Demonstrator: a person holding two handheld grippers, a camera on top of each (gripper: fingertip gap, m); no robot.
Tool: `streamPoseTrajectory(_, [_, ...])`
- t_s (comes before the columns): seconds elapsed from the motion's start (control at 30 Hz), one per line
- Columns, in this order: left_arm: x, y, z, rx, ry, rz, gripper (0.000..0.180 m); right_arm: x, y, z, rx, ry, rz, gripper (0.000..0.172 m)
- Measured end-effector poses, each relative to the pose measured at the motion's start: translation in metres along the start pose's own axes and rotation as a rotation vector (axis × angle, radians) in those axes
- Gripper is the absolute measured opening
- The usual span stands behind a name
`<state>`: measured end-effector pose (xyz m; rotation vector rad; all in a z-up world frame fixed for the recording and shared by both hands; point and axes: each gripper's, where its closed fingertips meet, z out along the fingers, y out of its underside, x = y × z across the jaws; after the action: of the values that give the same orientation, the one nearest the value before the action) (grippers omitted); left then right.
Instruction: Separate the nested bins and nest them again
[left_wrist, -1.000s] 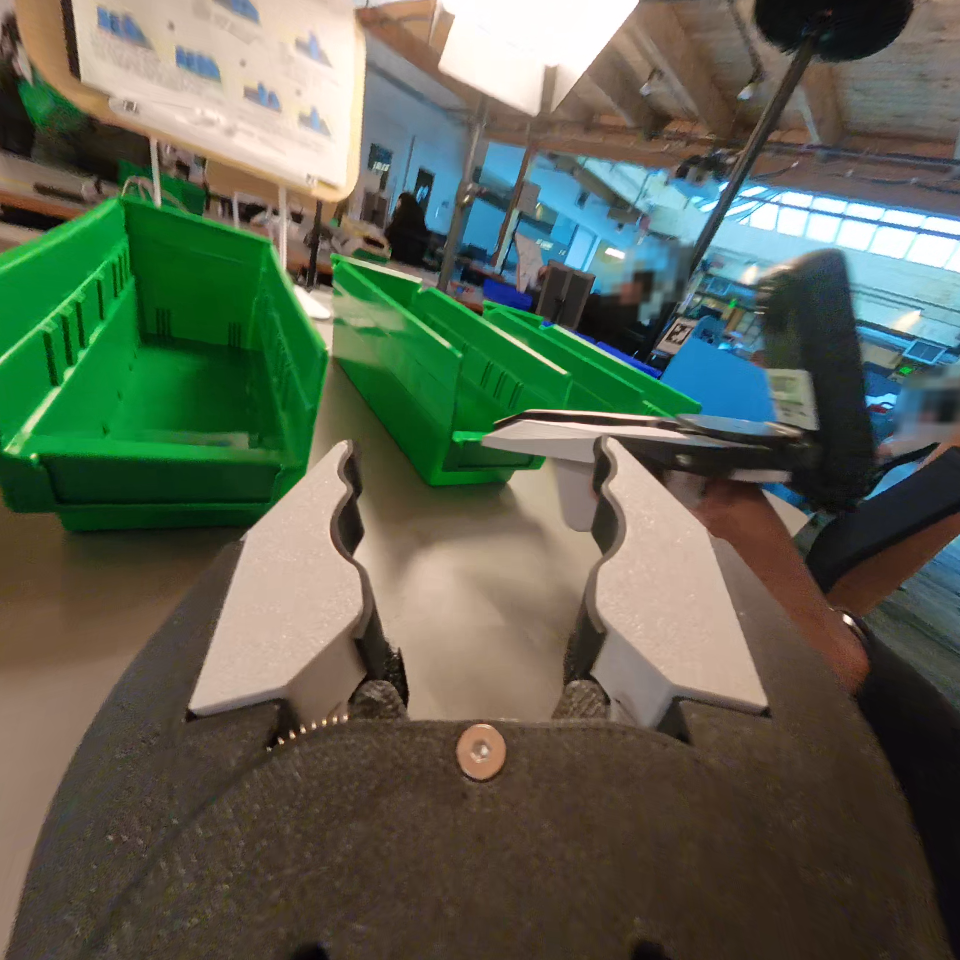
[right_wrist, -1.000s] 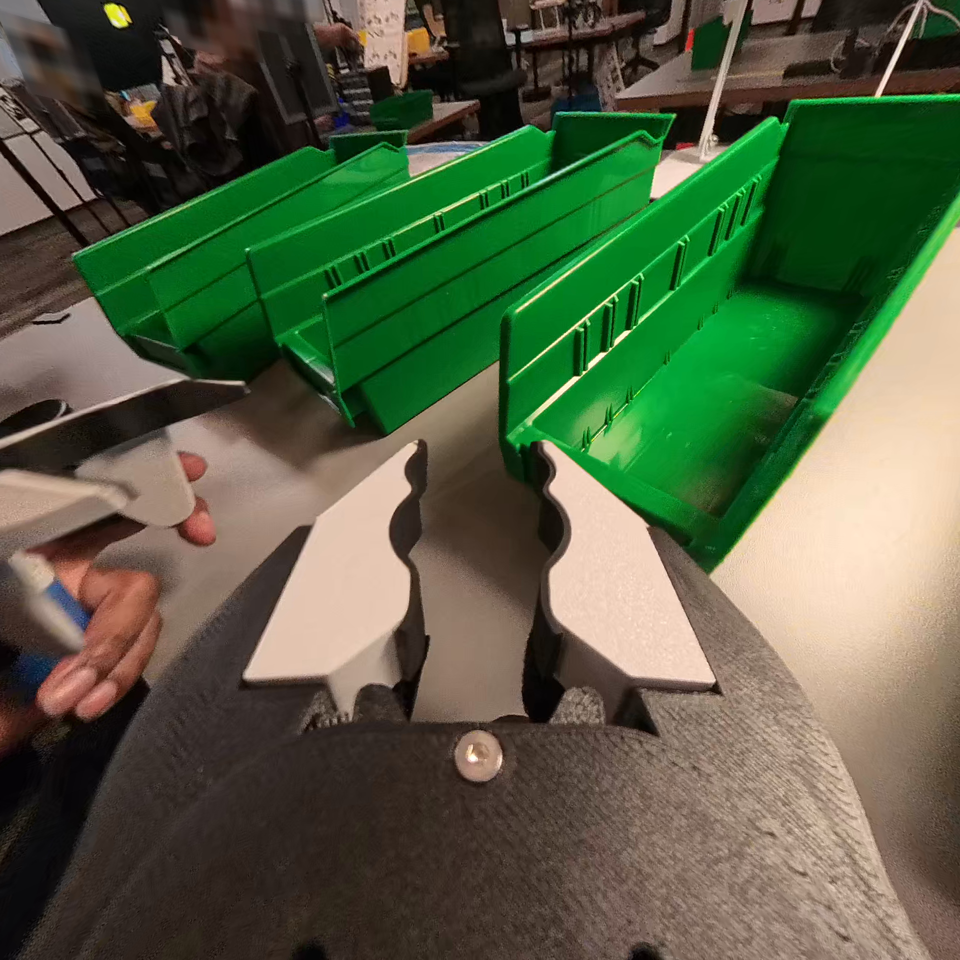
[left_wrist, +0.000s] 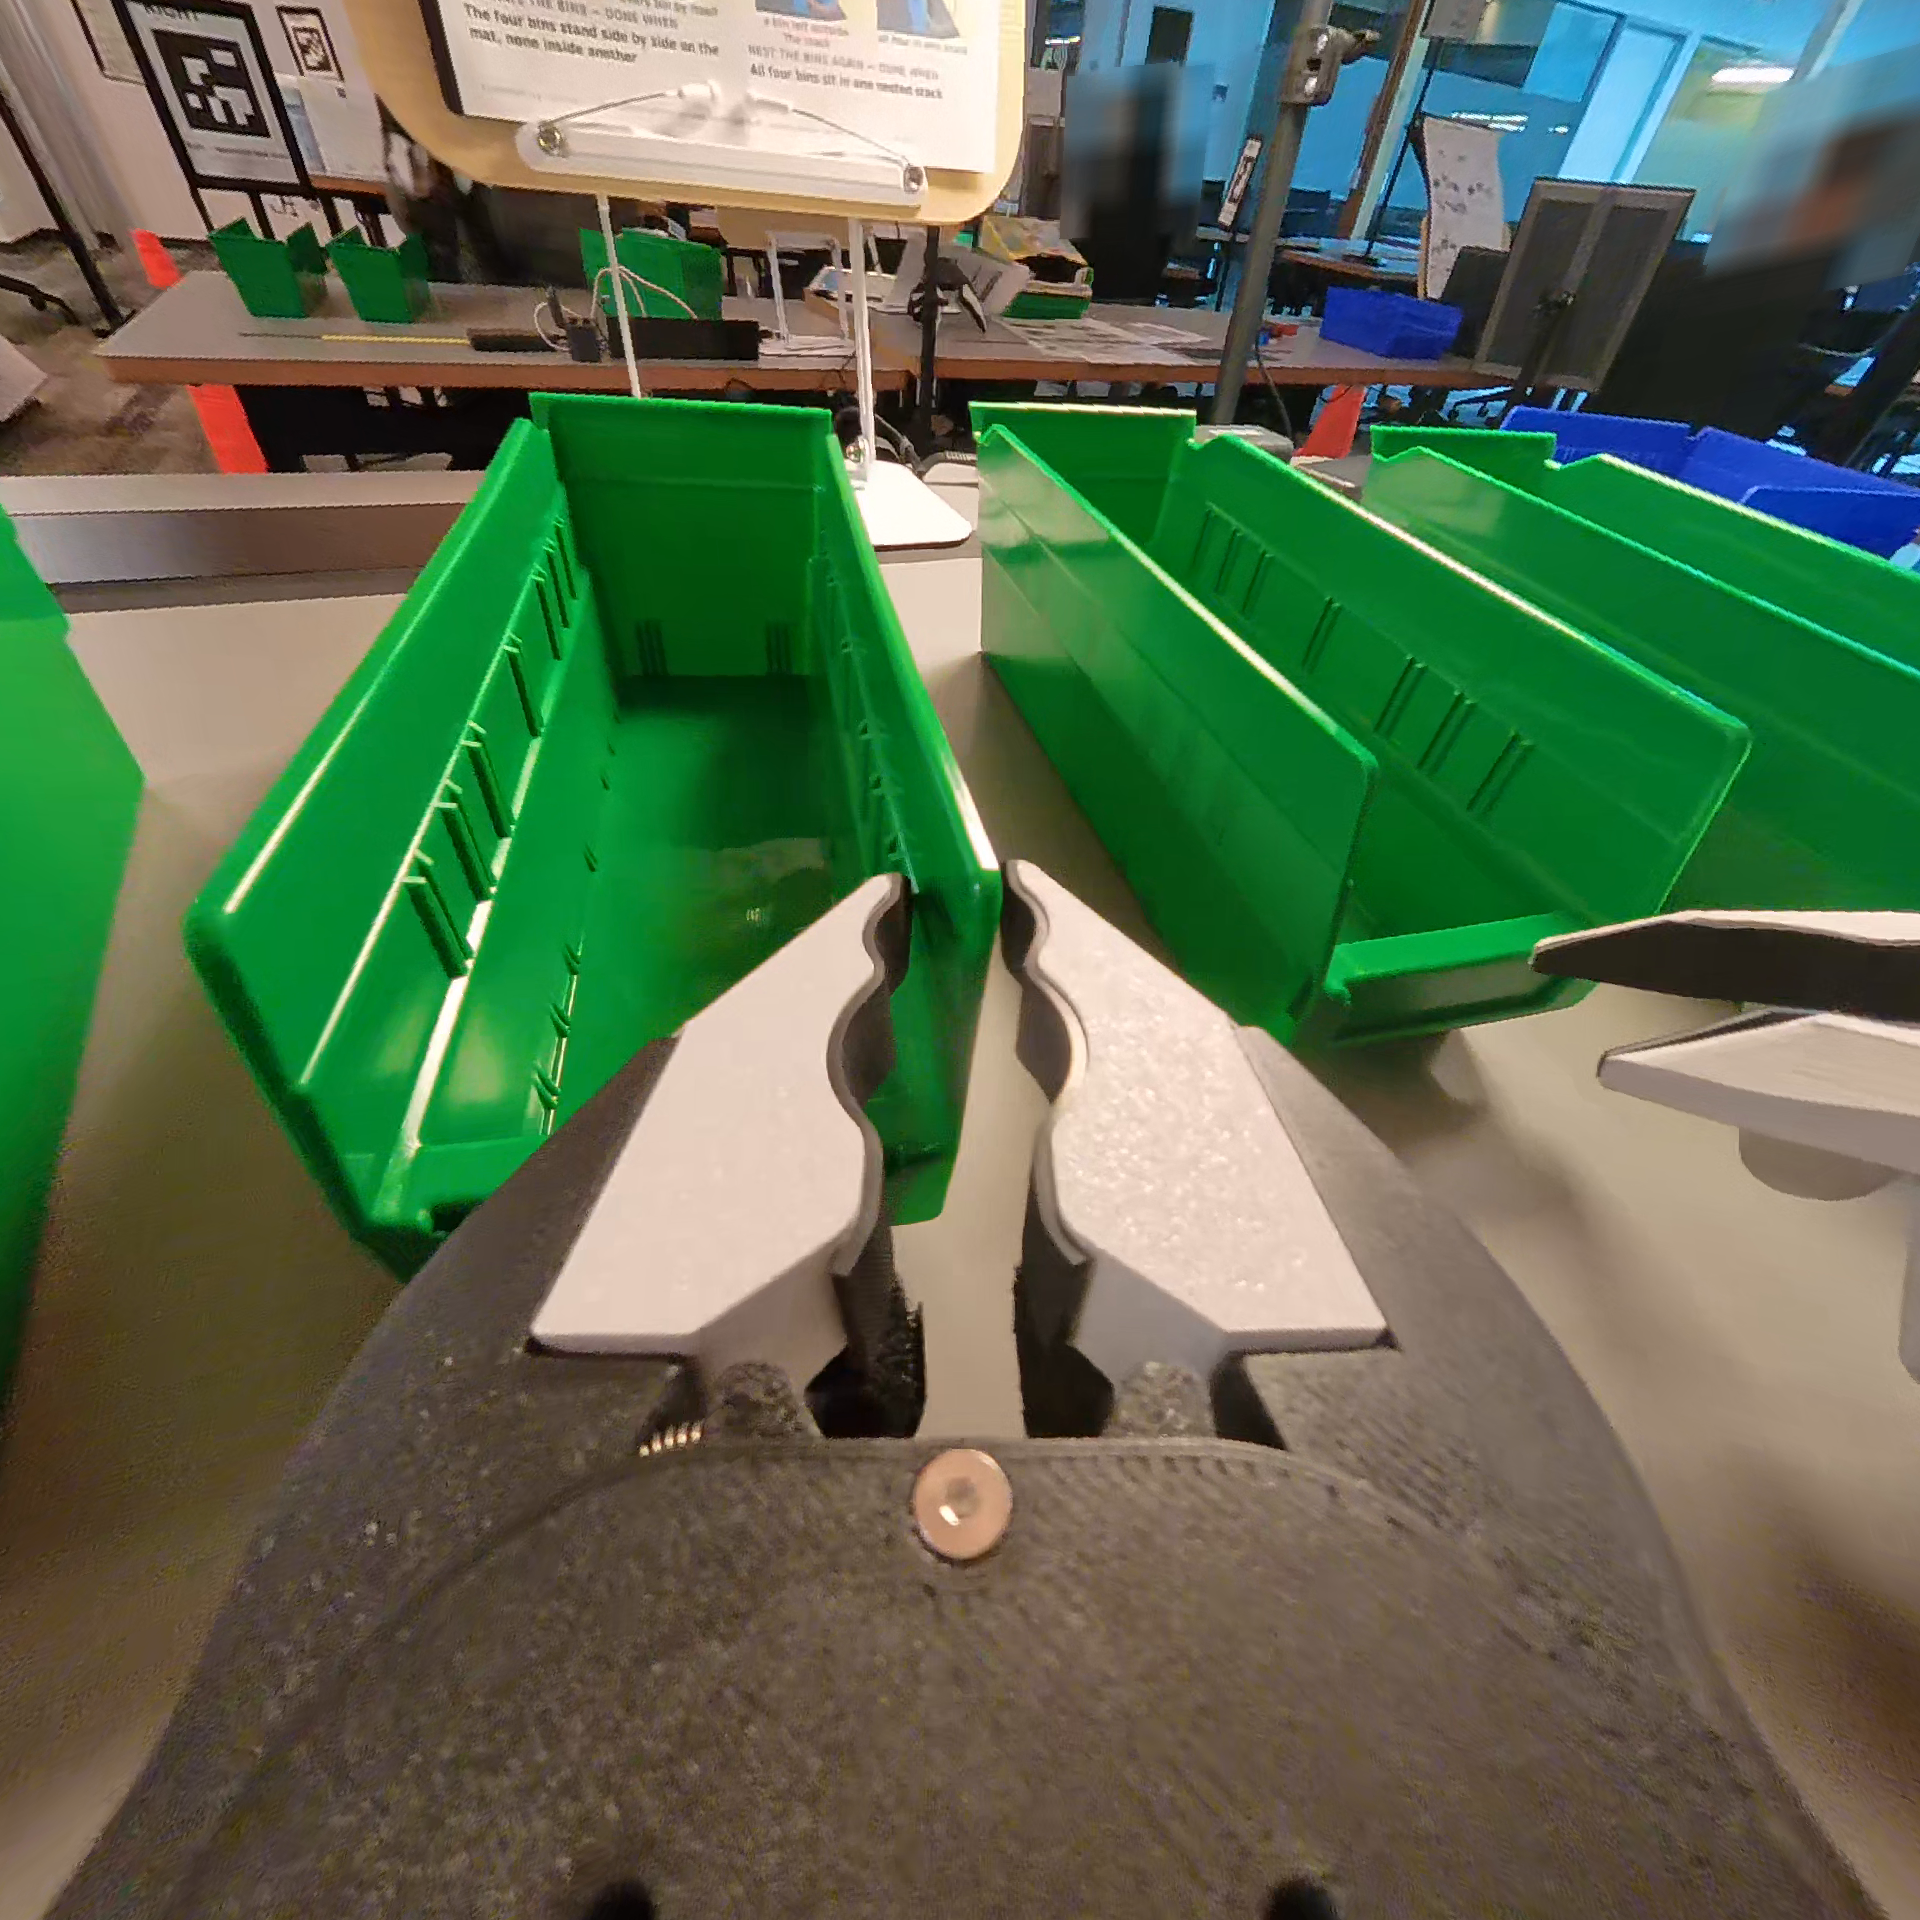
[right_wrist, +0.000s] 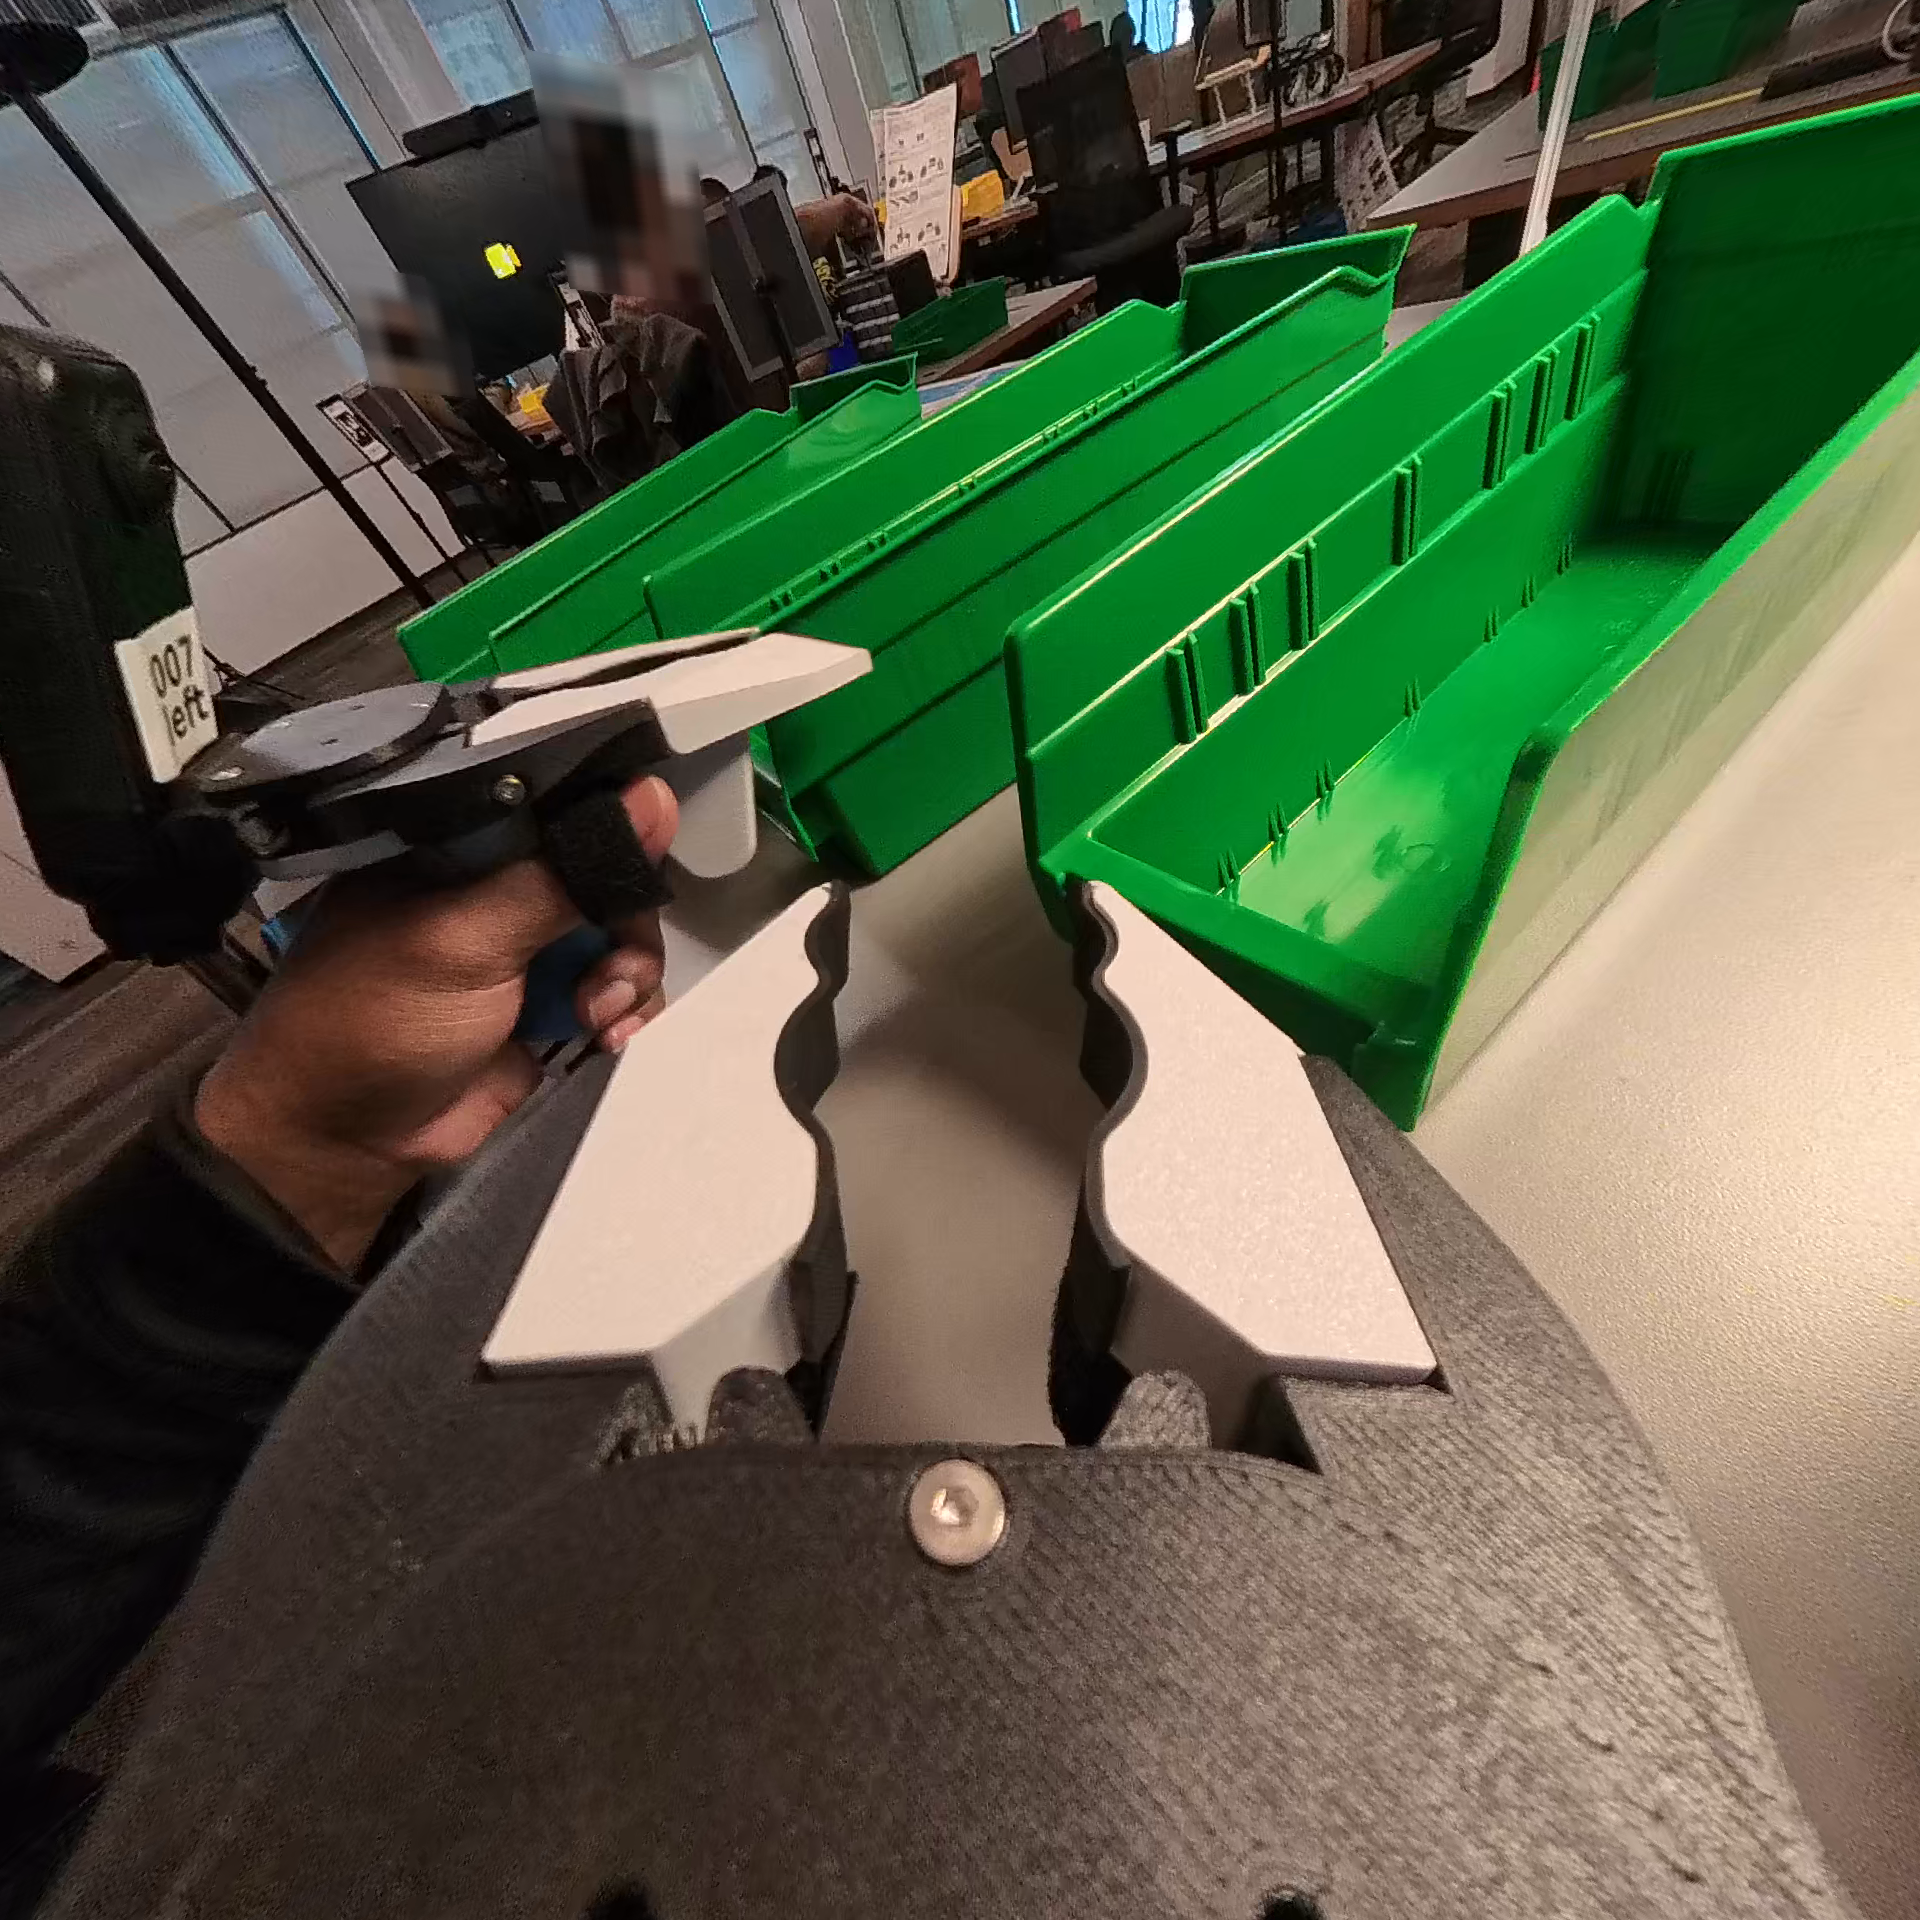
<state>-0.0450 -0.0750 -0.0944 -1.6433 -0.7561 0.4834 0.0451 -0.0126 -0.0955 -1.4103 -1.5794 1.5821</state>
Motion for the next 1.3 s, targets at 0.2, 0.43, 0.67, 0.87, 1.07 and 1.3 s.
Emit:
streamPoseTrajectory(0.2, [0.021, 0.001, 0.003, -0.003, 0.031, -0.01, 0.018, 0.001, 0.0, 0.0, 0.0, -0.003, 0.011, 0.043])
streamPoseTrajectory(0.43, [0.042, 0.003, -0.007, 0.003, 0.112, -0.045, 0.052, 0.001, 0.0, 0.0, -0.001, -0.002, 0.006, 0.043])
streamPoseTrajectory(0.67, [0.03, 0.0, -0.06, 0.09, 0.124, -0.084, 0.059, -0.001, -0.001, -0.001, 0.011, -0.017, 0.013, 0.043])
streamPoseTrajectory(0.87, [0.007, 0.009, -0.08, 0.069, 0.088, -0.079, 0.068, -0.001, -0.002, -0.001, 0.011, -0.022, 0.018, 0.043])
streamPoseTrajectory(1.07, [-0.003, 0.01, -0.09, 0.091, 0.084, -0.121, 0.069, -0.001, -0.002, -0.002, 0.018, -0.034, 0.032, 0.044])
streamPoseTrajectory(1.3, [-0.026, 0.023, -0.098, 0.032, 0.011, -0.117, 0.069, 0.002, -0.004, -0.008, 0.032, -0.002, 0.013, 0.068])
